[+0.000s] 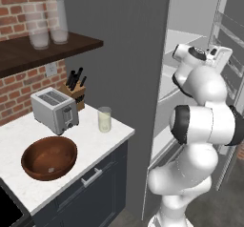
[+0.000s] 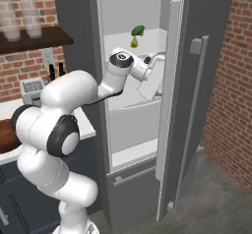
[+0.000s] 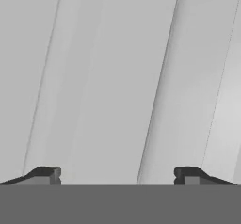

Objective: Grab a lemon wedge from the fridge and one ice cube from the ice bowl, and put them in the glass of lemonade.

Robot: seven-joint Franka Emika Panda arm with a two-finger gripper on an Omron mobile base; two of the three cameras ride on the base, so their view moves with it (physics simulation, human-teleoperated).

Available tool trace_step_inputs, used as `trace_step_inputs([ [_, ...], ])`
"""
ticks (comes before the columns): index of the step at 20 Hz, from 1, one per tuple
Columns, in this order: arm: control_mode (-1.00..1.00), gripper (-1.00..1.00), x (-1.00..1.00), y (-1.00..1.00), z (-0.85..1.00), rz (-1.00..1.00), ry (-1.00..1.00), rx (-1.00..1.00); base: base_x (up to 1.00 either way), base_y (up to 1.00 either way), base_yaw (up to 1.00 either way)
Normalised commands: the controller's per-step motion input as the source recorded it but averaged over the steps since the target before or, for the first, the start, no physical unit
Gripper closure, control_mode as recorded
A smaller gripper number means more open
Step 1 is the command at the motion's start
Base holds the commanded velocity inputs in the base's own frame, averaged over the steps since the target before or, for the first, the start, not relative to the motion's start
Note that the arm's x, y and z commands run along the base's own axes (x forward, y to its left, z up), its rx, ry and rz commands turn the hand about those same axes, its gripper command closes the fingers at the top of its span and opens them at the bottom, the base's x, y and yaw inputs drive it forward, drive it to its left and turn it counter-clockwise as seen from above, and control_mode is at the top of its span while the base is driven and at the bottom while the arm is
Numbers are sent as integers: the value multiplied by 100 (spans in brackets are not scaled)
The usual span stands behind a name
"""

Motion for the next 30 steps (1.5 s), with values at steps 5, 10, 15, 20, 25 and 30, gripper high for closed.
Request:
trace_step_inputs([
  [5,-100,-100,0,-100,0,-21,0,0,0,0,0],
  [10,-100,-100,0,-100,0,-22,0,0,0,0,0],
  [15,-100,-100,0,-93,0,-20,0,1,0,0,0],
  [20,-100,-100,-20,-12,1,-6,-13,3,0,0,0],
  [25,-100,-100,-65,79,4,0,-34,0,0,0,0],
  [30,-100,-100,-50,100,0,0,-37,0,0,0,0],
])
